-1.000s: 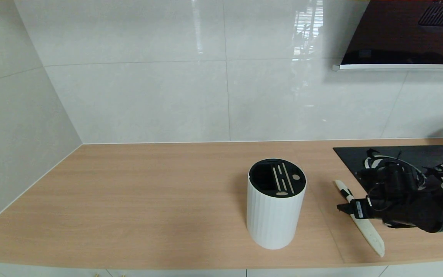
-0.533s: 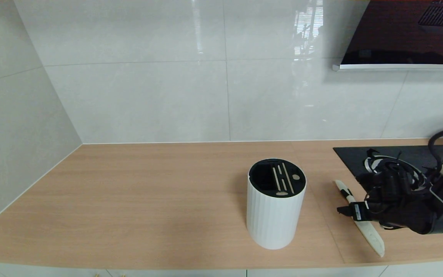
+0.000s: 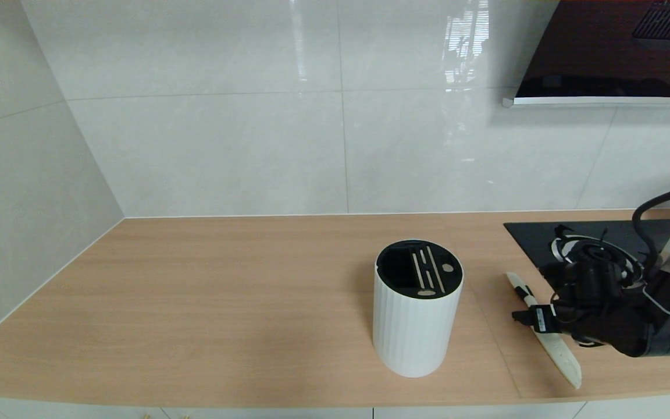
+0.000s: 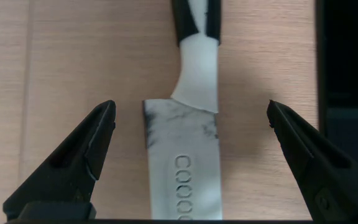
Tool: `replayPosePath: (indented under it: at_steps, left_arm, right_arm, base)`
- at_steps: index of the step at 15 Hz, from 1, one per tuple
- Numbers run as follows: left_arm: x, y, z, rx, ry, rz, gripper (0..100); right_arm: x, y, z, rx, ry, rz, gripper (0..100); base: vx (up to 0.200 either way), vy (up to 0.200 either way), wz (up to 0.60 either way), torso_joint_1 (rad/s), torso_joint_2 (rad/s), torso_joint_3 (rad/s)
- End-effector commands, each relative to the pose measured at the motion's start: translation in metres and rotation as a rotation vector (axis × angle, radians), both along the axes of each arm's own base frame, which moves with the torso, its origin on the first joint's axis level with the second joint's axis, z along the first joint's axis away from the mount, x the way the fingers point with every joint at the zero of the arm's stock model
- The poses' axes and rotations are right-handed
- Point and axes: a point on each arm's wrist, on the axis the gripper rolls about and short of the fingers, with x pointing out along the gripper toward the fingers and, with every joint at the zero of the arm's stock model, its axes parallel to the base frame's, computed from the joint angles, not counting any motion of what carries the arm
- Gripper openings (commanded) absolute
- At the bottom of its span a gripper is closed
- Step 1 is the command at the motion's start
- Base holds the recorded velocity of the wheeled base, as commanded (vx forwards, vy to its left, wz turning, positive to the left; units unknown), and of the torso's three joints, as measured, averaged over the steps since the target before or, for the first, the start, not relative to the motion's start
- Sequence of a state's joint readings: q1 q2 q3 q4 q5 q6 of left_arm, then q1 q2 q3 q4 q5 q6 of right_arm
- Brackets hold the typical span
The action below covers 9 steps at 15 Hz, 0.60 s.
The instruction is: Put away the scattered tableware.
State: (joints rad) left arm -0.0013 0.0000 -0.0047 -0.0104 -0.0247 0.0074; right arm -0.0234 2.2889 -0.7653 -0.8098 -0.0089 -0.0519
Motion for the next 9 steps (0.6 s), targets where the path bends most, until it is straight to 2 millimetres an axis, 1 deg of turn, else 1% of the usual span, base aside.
replayPosePath:
  at_steps: [1, 9]
  left_arm:
    - [0.0001, 0.0000, 0.0000, -0.001, 0.001, 0.000, 100]
    - [0.0001, 0.0000, 0.0000, -0.001, 0.001, 0.000, 100]
  right_arm:
    - [0.0003, 0.0001, -0.0038, -0.001, 0.006, -0.001, 100]
    - [-0.0009, 0.0005, -0.0034, -0.005, 0.006, -0.004, 100]
  base:
    - [0.000, 0.000, 0.00, 0.000, 0.00, 0.000]
    - [0.000, 0.000, 0.00, 0.000, 0.00, 0.000]
